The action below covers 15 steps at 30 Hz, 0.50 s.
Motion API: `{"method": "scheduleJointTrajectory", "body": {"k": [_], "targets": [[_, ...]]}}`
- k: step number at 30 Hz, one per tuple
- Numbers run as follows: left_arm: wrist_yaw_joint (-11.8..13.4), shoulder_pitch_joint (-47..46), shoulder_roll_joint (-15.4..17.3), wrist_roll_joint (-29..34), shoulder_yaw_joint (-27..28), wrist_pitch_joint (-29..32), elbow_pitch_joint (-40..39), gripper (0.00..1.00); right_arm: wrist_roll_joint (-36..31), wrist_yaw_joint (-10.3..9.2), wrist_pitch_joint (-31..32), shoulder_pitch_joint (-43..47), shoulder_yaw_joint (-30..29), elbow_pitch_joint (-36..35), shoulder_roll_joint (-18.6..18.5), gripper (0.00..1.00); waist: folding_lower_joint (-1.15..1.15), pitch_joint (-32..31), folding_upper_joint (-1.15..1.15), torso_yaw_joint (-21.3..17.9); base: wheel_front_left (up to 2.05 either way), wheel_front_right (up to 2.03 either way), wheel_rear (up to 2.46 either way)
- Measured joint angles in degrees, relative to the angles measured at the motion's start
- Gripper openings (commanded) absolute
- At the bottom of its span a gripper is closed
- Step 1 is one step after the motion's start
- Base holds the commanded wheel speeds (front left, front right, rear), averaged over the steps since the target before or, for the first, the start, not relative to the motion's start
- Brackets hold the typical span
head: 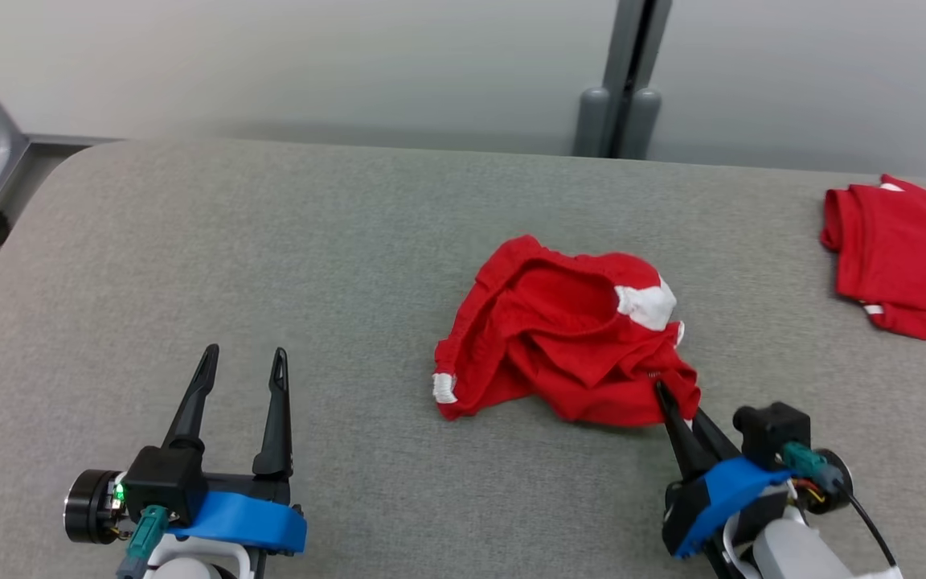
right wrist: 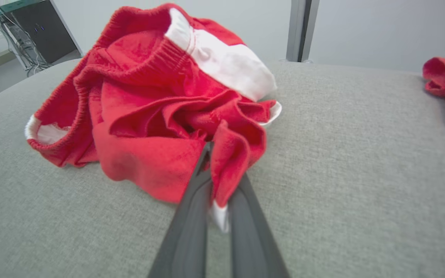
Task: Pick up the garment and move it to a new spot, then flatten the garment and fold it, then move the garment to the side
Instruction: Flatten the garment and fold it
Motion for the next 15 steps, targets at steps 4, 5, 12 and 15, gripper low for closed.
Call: {"method": "scheduleJointTrajectory", "body": {"k": [4,5,12,15], "targets": [[0.0,0.6,0.0,0.2,0.2,0.0,0.1,1.0,2.1,0.0,0.0,6.0,1.9,-7.9,-1.5,0.0,0.0,-1.4,0.0,-2.1,0.0,0.0,0.0],[0.0,0.9,0.0,0.2,0.2,0.0,0.0,1.0,2.4,0.0,0.0,7.5,2.1,-9.7,-1.7,0.0,0.0,-1.7,-0.01,-2.5,0.0,0.0,0.0],[0.0,2.1,-0.1,0.2,0.1,0.0,0.0,1.0,4.3,-0.01,2.3,19.5,-1.1,-20.3,-4.2,0.0,0.0,-3.9,0.0,-4.9,0.0,0.0,0.0],[0.0,2.6,-0.1,0.2,0.1,0.0,0.0,1.0,4.2,0.0,4.5,23.5,-4.3,-23.5,-5.0,0.0,-0.01,-4.4,0.0,-5.6,0.0,0.0,0.0]]}}
